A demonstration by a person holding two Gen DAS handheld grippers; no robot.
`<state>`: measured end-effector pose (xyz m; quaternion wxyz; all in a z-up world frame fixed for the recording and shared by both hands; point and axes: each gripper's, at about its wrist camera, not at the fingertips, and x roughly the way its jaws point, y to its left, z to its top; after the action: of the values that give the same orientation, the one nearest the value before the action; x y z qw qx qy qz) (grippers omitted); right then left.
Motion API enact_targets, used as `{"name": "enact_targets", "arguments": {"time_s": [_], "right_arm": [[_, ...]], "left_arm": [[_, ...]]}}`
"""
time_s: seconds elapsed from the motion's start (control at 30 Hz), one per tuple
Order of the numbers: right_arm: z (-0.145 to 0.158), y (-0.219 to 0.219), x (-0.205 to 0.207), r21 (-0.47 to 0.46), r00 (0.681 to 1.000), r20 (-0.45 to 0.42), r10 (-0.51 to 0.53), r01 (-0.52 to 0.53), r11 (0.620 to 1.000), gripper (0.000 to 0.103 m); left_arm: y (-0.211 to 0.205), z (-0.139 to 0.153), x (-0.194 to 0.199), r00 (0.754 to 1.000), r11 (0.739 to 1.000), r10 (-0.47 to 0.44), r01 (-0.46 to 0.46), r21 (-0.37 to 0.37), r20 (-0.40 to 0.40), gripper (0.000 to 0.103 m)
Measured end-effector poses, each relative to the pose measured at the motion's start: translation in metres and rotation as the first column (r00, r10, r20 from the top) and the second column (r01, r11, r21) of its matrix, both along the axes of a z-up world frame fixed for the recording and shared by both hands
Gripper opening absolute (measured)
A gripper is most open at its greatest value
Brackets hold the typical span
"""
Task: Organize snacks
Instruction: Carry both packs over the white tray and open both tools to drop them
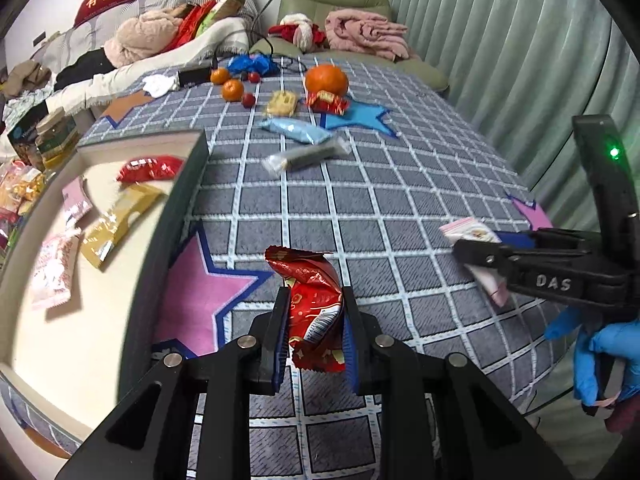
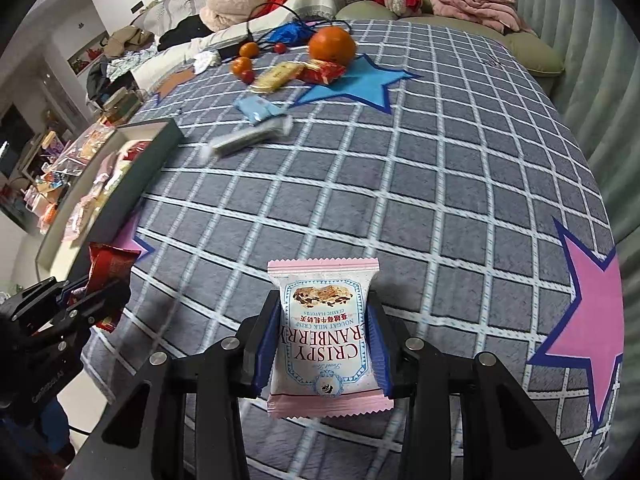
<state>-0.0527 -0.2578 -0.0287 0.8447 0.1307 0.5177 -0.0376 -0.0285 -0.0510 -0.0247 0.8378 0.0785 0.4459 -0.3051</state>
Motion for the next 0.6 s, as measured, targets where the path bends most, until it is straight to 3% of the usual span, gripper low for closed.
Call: {"name": "enact_targets", "arguments": {"time_s": [0.2,0.47,0.6], "right_arm": [[0.017,0.025,0.016,-0.002,0.998,0.027,0.053,-0.053,0.999,0.042],[0.03,0.071,0.053,-0.011,0.989,0.041,0.141,-0.14,0.99,0.042],[0.019,0.067,0.061,0.004,0.994,0.005,0.105,-0.105,0.994,0.042]], "left_arm": [[0.023,0.023,0.011,0.998,0.998,0.045,-0.044,-0.037,0.032,0.025],[0.088,0.035,0.04,0.982,0.983,0.179,-0.177,-0.038,0.065,0.025],[0.118,0.036,0.051,0.968,0.97,0.24,-0.237,-0.053,0.066,0.025]]}}
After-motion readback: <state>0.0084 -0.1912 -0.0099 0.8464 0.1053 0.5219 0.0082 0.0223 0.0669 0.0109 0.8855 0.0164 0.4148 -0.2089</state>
